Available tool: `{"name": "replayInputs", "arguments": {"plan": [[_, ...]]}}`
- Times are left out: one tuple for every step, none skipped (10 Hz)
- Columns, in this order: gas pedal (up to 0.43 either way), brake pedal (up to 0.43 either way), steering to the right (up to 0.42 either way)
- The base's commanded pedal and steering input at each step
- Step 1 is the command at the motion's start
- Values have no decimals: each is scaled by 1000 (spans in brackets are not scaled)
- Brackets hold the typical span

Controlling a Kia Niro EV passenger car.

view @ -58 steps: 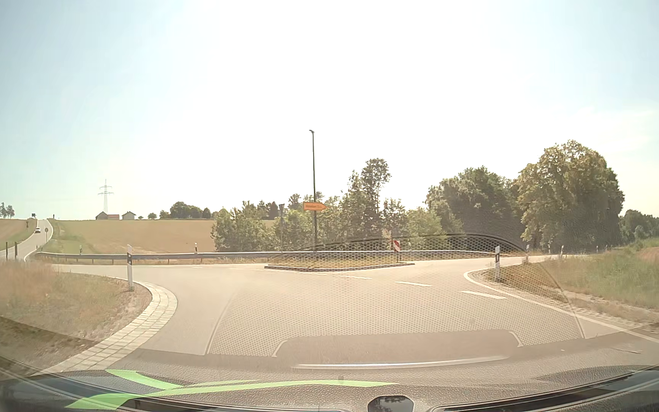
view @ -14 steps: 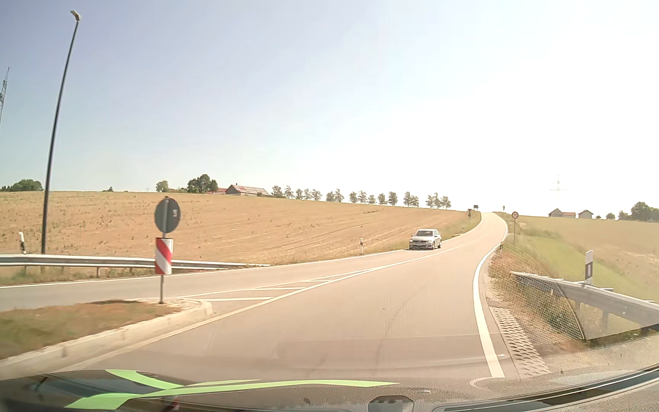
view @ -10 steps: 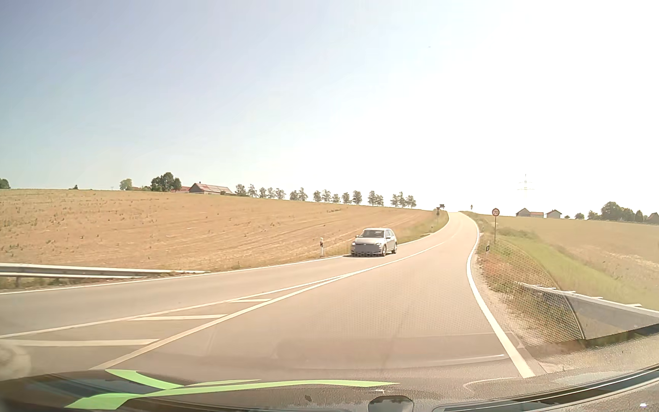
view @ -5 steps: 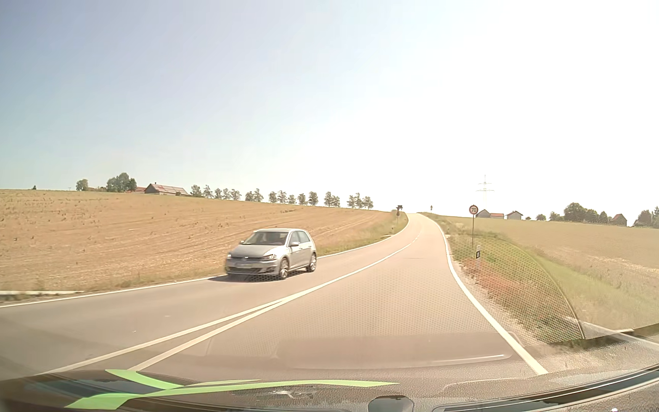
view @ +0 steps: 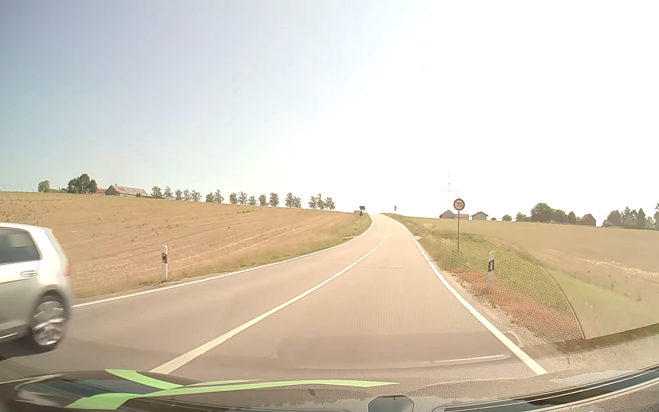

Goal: Follow the waypoints while adhering to traffic rules and regulations

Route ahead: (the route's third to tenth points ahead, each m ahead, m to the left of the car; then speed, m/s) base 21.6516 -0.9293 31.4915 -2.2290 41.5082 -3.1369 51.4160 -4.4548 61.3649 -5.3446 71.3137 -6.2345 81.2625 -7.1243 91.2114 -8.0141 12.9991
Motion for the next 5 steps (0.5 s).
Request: {"name": "replayInputs", "arguments": {"plan": [[461,0,56],[461,0,53],[461,0,48],[461,0,41],[469,0,36]]}}
